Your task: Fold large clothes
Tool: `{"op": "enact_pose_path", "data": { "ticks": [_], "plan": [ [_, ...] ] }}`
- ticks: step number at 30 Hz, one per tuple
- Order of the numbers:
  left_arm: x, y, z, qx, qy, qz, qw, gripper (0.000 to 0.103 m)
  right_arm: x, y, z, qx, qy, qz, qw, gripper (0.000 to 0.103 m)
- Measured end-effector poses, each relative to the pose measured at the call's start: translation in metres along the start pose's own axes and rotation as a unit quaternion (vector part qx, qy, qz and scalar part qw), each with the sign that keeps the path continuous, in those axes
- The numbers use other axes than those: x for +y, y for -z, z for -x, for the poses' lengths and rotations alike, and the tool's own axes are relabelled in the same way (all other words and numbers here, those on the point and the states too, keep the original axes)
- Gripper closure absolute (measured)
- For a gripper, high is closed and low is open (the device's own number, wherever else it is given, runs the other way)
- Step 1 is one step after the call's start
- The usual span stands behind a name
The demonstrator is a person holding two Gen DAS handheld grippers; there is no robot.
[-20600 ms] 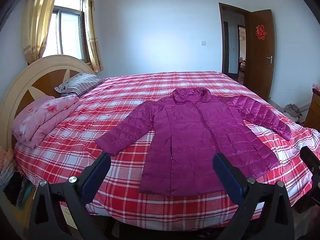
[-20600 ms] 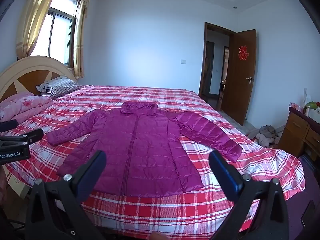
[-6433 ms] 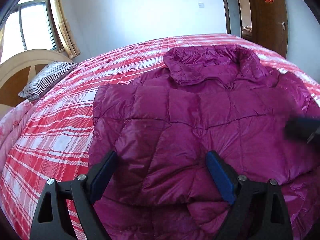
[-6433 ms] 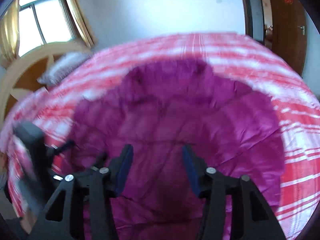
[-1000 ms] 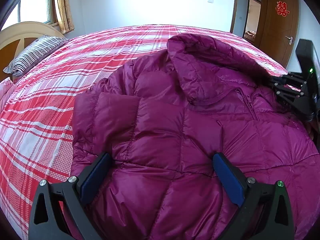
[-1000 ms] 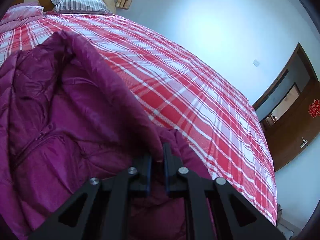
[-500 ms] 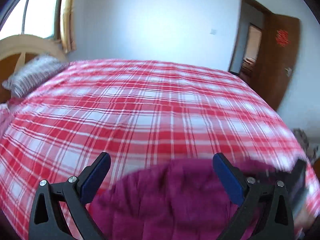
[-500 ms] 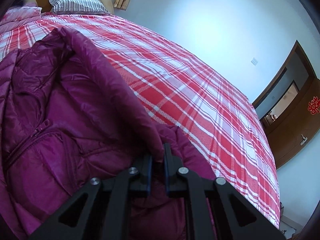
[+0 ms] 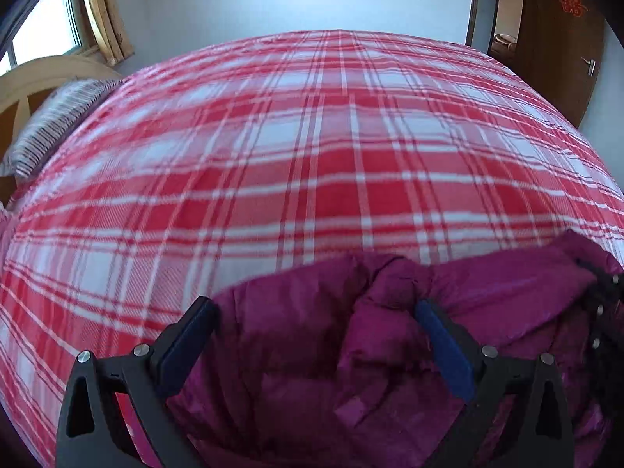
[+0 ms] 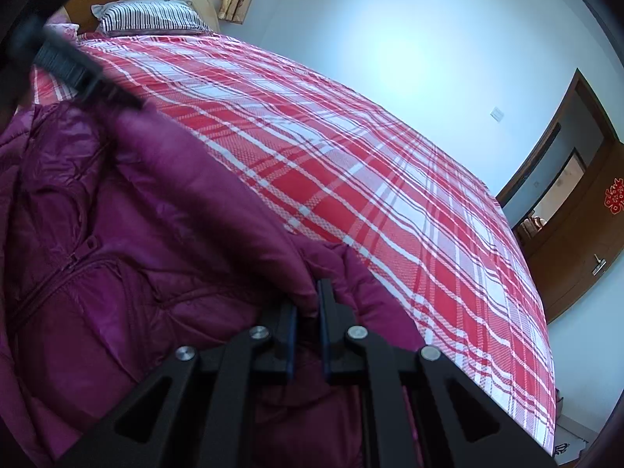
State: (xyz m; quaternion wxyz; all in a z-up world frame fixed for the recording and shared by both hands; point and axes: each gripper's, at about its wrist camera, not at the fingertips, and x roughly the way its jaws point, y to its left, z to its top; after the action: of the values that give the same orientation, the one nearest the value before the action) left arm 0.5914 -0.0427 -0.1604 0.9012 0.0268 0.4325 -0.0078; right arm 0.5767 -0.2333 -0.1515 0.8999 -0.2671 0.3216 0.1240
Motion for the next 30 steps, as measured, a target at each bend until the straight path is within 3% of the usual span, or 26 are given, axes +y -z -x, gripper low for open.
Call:
{"op": "enact_pose_path", "data": {
  "ticks": [7,9,11,13,15,17,20,22,26,28,30],
  "plan": [
    [-0.008,0.015,0.001,-0.019,-0.02,-0.009,0.9996,0.001,0.004,-0.001,0.005,-0.003,0.008,0.012,1.0,0.089],
    [-0.004,0.015,0.0,-0.022,-0.018,-0.005,0.9996,0.001,-0.003,-0.004,0.013,0.004,-0.021,-0.004,1.0,0.086],
    [-0.001,0.017,0.0,-0.028,-0.012,0.003,0.9995,0.001,-0.019,-0.006,0.029,-0.01,-0.071,-0.054,0.996,0.073],
    [-0.001,0.018,-0.002,-0.032,-0.011,0.004,0.9994,0.001,-0.044,-0.008,0.05,-0.032,-0.117,-0.127,0.984,0.066],
    [-0.003,0.018,-0.002,-0.034,-0.013,0.003,0.9993,0.001,-0.062,-0.015,0.059,-0.043,-0.124,-0.187,0.974,0.065],
    [-0.003,0.018,-0.001,-0.037,-0.015,0.001,0.9992,0.001,-0.078,-0.025,0.055,-0.026,-0.109,-0.24,0.964,0.064],
    [-0.004,0.018,0.0,-0.038,-0.014,0.0,0.9992,0.001,-0.087,-0.039,0.031,0.02,-0.131,-0.307,0.942,0.063],
    [-0.004,0.019,0.0,-0.039,-0.014,-0.002,0.9991,0.001,-0.078,-0.045,0.023,0.032,-0.129,-0.298,0.945,0.063],
    [-0.004,0.02,0.008,-0.047,-0.011,-0.005,0.9988,0.001,-0.038,-0.042,0.013,0.062,-0.13,-0.223,0.964,0.067],
    [-0.002,0.019,0.02,-0.066,-0.006,0.003,0.9978,0.001,-0.019,-0.032,0.007,0.084,-0.105,-0.175,0.975,0.069],
    [0.002,0.015,0.039,-0.095,0.011,0.023,0.9952,0.001,-0.013,-0.019,0.008,0.081,-0.099,-0.164,0.978,0.069]
  ]
}}
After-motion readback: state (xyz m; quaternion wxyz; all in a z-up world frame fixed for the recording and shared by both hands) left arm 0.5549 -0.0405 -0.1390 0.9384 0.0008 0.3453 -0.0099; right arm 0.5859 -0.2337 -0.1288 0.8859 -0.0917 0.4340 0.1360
